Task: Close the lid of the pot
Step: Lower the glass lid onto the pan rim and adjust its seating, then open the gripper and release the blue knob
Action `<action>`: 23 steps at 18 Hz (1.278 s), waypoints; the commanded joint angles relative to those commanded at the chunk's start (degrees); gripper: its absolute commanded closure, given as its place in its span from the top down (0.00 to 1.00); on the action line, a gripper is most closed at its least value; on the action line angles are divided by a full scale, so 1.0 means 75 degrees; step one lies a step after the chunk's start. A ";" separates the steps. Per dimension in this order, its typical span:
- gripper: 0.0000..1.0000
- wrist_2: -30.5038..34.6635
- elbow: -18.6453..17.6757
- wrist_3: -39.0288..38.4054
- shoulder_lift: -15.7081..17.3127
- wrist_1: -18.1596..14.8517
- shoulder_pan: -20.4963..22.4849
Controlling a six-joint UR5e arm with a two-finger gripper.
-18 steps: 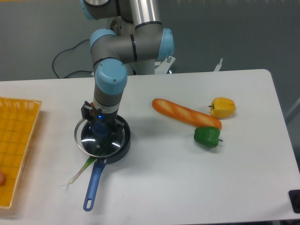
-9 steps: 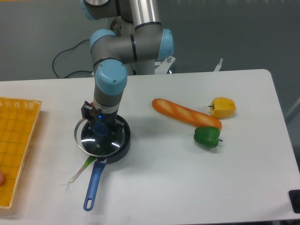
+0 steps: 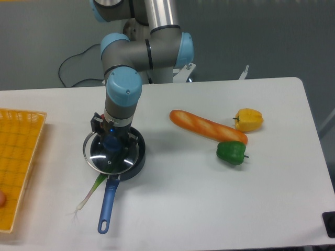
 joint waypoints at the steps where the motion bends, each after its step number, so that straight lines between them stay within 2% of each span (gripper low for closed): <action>1: 0.70 0.0000 0.0023 0.0012 -0.0012 0.0000 0.0000; 2: 0.74 0.0000 0.0035 0.0012 -0.0023 -0.0012 0.0012; 5: 0.77 0.0000 0.0070 0.0023 -0.0023 -0.0012 0.0035; 8: 0.88 0.0012 0.0199 0.0024 -0.0023 -0.0023 0.0047; 11: 0.92 0.0047 0.0246 0.0059 -0.0035 -0.0035 0.0058; 13: 0.99 0.0094 0.0328 0.0070 -0.0035 -0.0023 0.0070; 16: 1.00 0.0164 0.0597 0.0070 -0.0035 -0.0047 0.0105; 19: 1.00 0.0736 0.0785 0.0117 0.0000 -0.0035 0.0105; 23: 1.00 0.0983 0.0984 0.0596 0.0035 -0.0082 0.0257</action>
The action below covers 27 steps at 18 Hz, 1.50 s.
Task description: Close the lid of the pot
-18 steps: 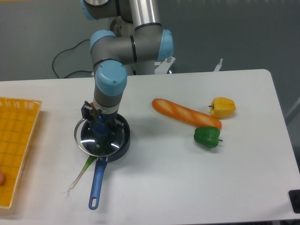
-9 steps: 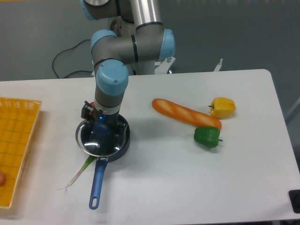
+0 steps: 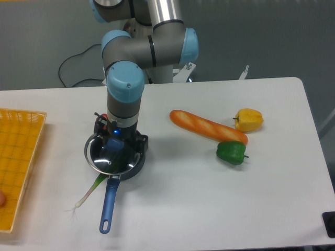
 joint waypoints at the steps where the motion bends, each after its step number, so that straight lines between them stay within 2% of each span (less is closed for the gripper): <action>1: 1.00 0.0198 0.0000 0.0373 0.0035 0.0000 0.0012; 4: 1.00 0.0470 0.0000 0.1430 0.0304 -0.0059 0.0210; 9: 1.00 0.0680 -0.0011 0.1584 0.0399 -0.0071 0.0364; 12: 1.00 0.0914 -0.0082 0.2226 0.0457 -0.0129 0.0469; 18: 1.00 0.1395 -0.0222 0.4347 0.0808 -0.1171 0.1078; 23: 1.00 0.1407 -0.0433 0.5332 0.1206 -0.1476 0.1792; 27: 1.00 0.1396 -0.0574 0.6948 0.1559 -0.1745 0.2542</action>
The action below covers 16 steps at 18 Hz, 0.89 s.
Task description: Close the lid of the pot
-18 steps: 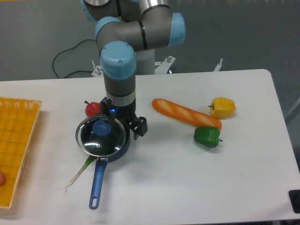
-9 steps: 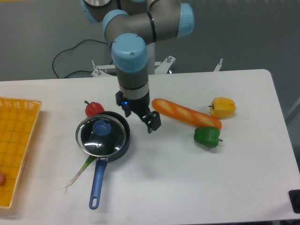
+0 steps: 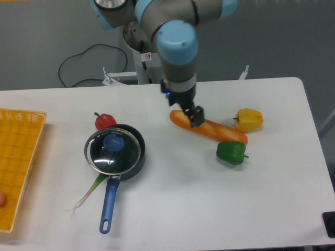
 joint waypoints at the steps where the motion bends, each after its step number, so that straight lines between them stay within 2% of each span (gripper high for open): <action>1: 1.00 0.0000 0.0000 0.0294 0.0035 -0.0071 0.0153; 7: 1.00 0.0023 0.0000 0.1291 0.0152 -0.0130 0.0832; 12: 1.00 0.0012 0.0000 0.3129 0.0235 -0.0177 0.1781; 16: 1.00 -0.0023 0.0140 0.3332 0.0282 -0.0282 0.1982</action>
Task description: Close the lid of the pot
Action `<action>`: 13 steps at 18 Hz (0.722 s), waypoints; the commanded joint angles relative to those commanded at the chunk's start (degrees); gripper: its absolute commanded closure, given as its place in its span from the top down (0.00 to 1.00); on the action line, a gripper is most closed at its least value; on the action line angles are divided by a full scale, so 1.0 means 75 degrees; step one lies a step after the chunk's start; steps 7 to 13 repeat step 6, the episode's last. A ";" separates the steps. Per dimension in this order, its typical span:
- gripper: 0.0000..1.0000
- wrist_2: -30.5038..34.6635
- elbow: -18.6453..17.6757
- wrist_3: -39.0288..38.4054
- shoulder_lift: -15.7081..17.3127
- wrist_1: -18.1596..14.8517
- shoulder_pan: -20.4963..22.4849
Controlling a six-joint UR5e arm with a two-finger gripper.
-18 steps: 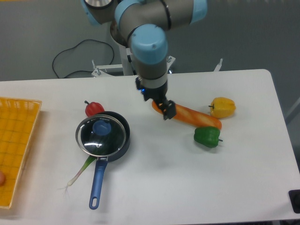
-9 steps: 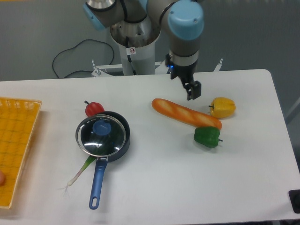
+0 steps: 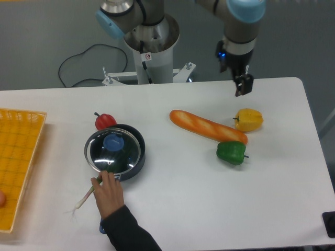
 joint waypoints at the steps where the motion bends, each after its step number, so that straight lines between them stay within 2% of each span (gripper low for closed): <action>1: 1.00 -0.0012 0.0059 0.0000 0.0000 -0.0058 0.0000; 13: 1.00 -0.0024 0.0118 -0.0012 0.0000 -0.0071 0.0070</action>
